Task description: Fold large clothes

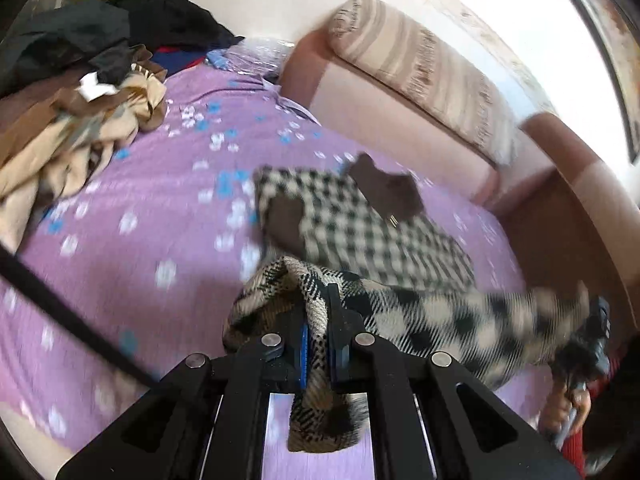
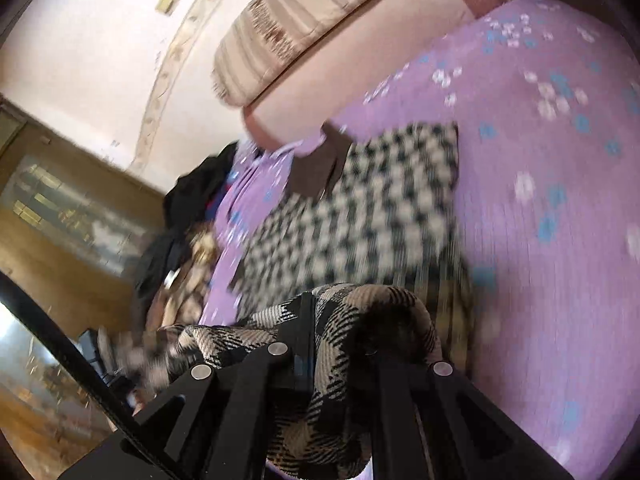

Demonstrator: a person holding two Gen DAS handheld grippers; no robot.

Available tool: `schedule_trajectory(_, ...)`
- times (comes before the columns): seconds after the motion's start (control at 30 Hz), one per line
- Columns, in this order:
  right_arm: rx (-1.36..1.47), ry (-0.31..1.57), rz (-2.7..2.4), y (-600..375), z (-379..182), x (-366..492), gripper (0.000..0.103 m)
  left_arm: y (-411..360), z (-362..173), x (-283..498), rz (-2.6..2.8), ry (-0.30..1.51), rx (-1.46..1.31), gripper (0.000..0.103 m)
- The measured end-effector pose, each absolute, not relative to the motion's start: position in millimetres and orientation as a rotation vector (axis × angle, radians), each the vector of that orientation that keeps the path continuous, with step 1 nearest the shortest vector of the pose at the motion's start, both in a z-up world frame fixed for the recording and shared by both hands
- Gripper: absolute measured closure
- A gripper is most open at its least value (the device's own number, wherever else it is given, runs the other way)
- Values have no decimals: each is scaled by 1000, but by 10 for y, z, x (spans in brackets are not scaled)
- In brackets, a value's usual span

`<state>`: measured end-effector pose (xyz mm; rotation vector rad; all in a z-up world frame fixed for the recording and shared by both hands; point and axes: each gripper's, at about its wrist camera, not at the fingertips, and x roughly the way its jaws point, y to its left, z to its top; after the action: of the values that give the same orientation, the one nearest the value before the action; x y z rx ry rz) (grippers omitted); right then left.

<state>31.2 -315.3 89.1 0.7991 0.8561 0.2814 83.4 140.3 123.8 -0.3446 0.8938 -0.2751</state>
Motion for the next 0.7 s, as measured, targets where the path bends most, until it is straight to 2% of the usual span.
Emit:
schedule_trajectory(0.17,784,884,150,-3291,737,961,96,1275,1070,1626,-148,923,-322,97)
schedule_trajectory(0.37,803,929,108,-3437,477,1399,96,1227,816,2169,-94,982,-345,97)
schedule_trajectory(0.6,1067,910,117,-3737,120,1706,94,1232,728,2540,-135,1003,-467,96)
schedule_trajectory(0.63,1093,906,113,-3762,82,1735,92,1250,709,2596,-146,1006,-505,96)
schedule_trajectory(0.7,1148,896,111,-3799,8,1803,82,1299,668,2684,-166,1011,-590,93)
